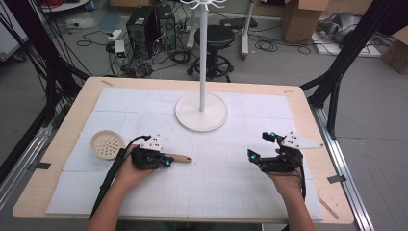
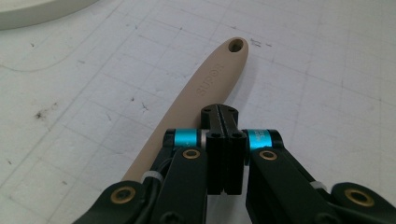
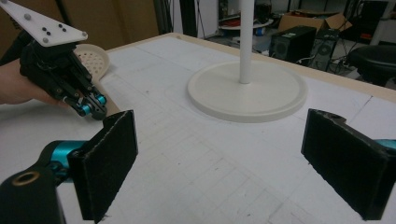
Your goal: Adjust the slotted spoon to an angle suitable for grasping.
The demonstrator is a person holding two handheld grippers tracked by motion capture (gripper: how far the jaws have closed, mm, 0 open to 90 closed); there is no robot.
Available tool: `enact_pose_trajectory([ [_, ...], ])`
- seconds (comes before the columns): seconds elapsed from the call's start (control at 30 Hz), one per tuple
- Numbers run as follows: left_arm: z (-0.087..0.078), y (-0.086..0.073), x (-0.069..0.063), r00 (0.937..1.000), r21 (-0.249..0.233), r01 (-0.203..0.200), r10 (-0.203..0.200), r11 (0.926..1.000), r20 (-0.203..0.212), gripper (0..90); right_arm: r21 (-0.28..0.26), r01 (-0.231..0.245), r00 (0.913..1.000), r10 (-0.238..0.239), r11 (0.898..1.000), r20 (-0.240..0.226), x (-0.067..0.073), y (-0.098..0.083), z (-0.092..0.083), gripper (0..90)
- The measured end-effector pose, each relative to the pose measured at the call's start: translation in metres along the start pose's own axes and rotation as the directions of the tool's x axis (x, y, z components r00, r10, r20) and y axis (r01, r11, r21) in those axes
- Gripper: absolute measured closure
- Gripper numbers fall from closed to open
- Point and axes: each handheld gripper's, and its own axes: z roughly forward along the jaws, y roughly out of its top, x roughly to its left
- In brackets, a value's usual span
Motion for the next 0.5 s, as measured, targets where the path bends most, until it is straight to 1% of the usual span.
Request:
enact_pose_trajectory([
  [0.03, -0.001, 0.000, 0.000, 1.0000, -0.005, -0.002, 0.002, 1.0000, 0.001, 89.7, 0.000, 0.000, 1.0000, 0.000, 1.000, 0.000, 0.000, 0.000, 0.000, 9.8],
  [0.1, -0.005, 0.002, -0.001, 0.9999, -0.028, -0.011, 0.011, 0.9995, 0.000, 89.7, 0.001, -0.002, 1.0000, 0.002, 1.000, 0.000, 0.000, 0.000, 0.000, 9.8],
  [0.17, -0.010, 0.003, -0.001, 0.9999, -0.054, -0.011, 0.011, 0.9985, -0.001, 89.7, 0.006, -0.005, 1.0000, 0.005, 1.000, -0.003, 0.000, 0.000, 0.000, 9.8],
  [0.2, -0.014, 0.003, -0.001, 1.0000, -0.076, -0.007, 0.007, 0.9971, 0.004, 89.6, 0.005, 0.000, 1.0000, 0.000, 1.000, -0.002, 0.001, 0.000, 0.001, 9.8],
  [0.27, -0.021, 0.003, 0.000, 1.0000, -0.105, 0.001, 0.000, 0.9945, 0.009, 89.5, 0.012, -0.004, 1.0000, 0.004, 1.000, -0.005, 0.002, 0.000, 0.001, 9.8],
  [0.3, -0.025, 0.003, 0.000, 0.9999, -0.125, 0.002, 0.000, 0.9921, 0.015, 89.5, 0.012, -0.004, 1.0000, 0.004, 1.000, -0.005, 0.002, 0.000, 0.001, 9.8],
  [0.4, -0.034, 0.005, 0.000, 0.9997, -0.167, 0.002, 0.002, 0.9859, 0.024, 85.4, 0.016, 0.003, 1.0000, -0.003, 1.000, -0.007, 0.003, -0.001, 0.004, 9.8],
  [0.43, -0.040, 0.007, -0.001, 0.9998, -0.179, -0.012, 0.014, 0.9838, 0.012, 82.8, 0.017, 0.006, 0.9999, -0.005, 1.000, -0.012, 0.003, -0.001, 0.004, 9.8],
  [0.47, -0.040, 0.007, -0.001, 0.9998, -0.179, -0.012, 0.014, 0.9838, 0.012, 79.8, 0.017, 0.006, 0.9999, -0.005, 1.000, -0.012, 0.003, -0.001, 0.004, 9.8],
  [0.5, -0.043, 0.008, -0.001, 0.9997, -0.191, -0.025, 0.026, 0.9813, 0.003, 78.5, 0.019, 0.004, 0.9999, -0.004, 1.000, -0.014, 0.004, -0.001, 0.005, 9.8],
])
